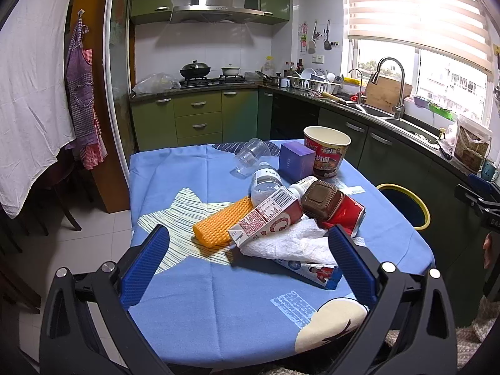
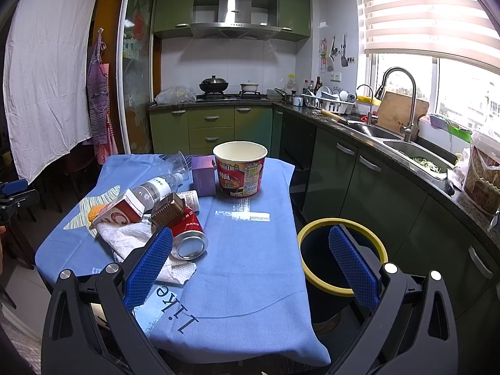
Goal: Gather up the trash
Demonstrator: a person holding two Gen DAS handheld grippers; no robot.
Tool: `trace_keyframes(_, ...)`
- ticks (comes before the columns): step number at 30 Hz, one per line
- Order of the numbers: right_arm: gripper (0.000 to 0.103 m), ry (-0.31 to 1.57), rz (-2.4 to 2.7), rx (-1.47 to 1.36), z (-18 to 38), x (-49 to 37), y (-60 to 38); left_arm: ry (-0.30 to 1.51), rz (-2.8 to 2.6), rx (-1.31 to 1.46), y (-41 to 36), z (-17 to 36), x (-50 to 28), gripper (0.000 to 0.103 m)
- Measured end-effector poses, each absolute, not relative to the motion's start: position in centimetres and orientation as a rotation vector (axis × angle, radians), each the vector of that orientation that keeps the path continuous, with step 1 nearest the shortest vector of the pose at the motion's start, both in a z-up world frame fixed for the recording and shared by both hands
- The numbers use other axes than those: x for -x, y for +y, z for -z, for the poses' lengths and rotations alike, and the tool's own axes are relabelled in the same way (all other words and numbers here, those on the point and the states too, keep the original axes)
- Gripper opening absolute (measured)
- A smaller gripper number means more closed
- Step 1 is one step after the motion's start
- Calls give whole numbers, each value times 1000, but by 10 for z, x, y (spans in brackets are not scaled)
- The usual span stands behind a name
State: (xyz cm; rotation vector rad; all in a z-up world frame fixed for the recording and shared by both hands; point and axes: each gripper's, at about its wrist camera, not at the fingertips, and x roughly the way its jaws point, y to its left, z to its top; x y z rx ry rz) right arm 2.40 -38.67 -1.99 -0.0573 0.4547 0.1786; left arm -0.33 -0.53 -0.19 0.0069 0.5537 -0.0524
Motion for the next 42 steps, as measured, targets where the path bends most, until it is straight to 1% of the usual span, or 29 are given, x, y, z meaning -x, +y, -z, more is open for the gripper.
trace_keyframes(29, 99, 459, -180, 55, 20, -25, -387, 561, 59, -6, -8, 3, 3, 97)
trace_keyframes(34, 99, 470, -179, 52, 26, -30, -386, 566, 62, -8, -11, 4, 2, 97)
trace_keyframes(42, 99, 535, -190, 68, 33, -51, -385, 610, 75, 10, 0, 6, -34, 97)
